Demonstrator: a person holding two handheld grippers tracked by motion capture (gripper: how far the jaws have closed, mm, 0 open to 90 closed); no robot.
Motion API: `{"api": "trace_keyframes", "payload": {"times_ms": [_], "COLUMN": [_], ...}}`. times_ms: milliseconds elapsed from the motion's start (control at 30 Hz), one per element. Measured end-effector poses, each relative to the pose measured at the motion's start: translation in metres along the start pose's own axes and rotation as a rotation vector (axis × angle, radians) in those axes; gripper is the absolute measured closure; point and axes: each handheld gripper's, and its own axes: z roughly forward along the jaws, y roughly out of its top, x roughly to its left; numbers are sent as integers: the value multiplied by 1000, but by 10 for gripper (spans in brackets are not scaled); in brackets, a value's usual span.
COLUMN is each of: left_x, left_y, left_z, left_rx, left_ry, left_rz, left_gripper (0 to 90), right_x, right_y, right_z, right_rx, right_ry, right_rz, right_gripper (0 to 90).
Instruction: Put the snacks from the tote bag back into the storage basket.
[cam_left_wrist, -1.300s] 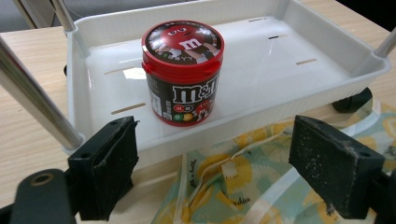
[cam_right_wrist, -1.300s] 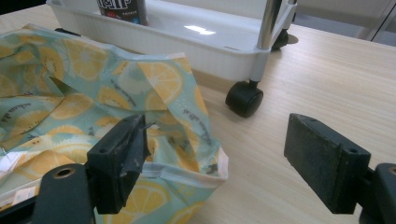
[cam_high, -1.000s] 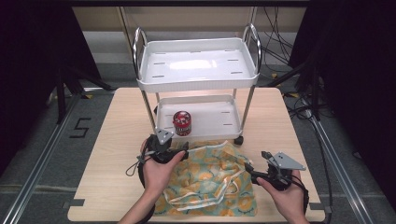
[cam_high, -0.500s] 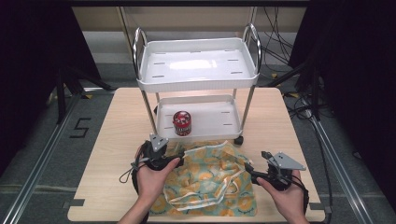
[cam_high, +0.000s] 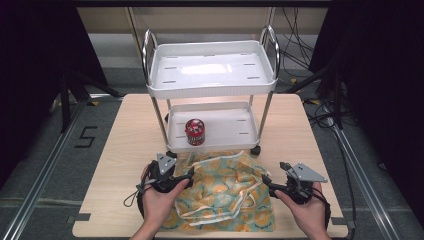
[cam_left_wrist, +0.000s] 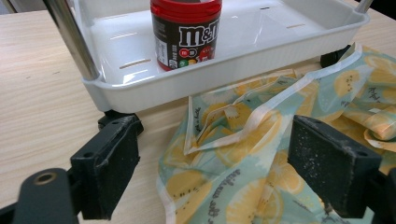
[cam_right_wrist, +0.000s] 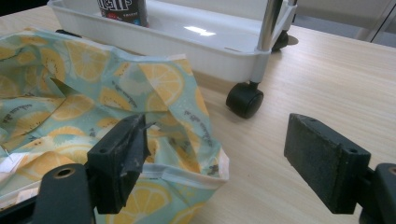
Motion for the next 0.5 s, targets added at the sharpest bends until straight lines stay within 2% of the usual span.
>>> {"api": "trace_keyframes", "payload": {"times_ms": [33, 167, 233, 267, 333, 400, 433, 500], "left_x": [0, 3, 4, 5, 5, 6, 6, 5], "left_y": [-2, -9, -12, -12, -12, -11, -11, -11], "left_z": [-1, -4, -6, -6, -5, -5, -5, -5], "left_rx": [0, -5, -6, -3, -9, -9, -7, -11], "left_ry": [7, 4, 4, -2, -3, -10, -17, -9], "left_rz": [2, -7, -4, 2, -11, -10, -21, -18], "left_gripper": [165, 167, 168, 169, 171, 171, 171, 171], "right_x": [-3, -2, 1, 1, 1, -1, -4, -3], "right_y": [0, 0, 0, 0, 0, 0, 0, 0], "right_z": [1, 1, 0, 0, 0, 0, 1, 1], "right_rx": [-10, -6, 9, 10, 12, 21, 9, -5], "right_ry": [8, 8, -5, -4, -4, -1, 2, 12], "right_rz": [-34, -38, -2, -5, 0, -24, -54, -44], "right_gripper": [226, 226, 226, 226, 226, 226, 226, 226]}}
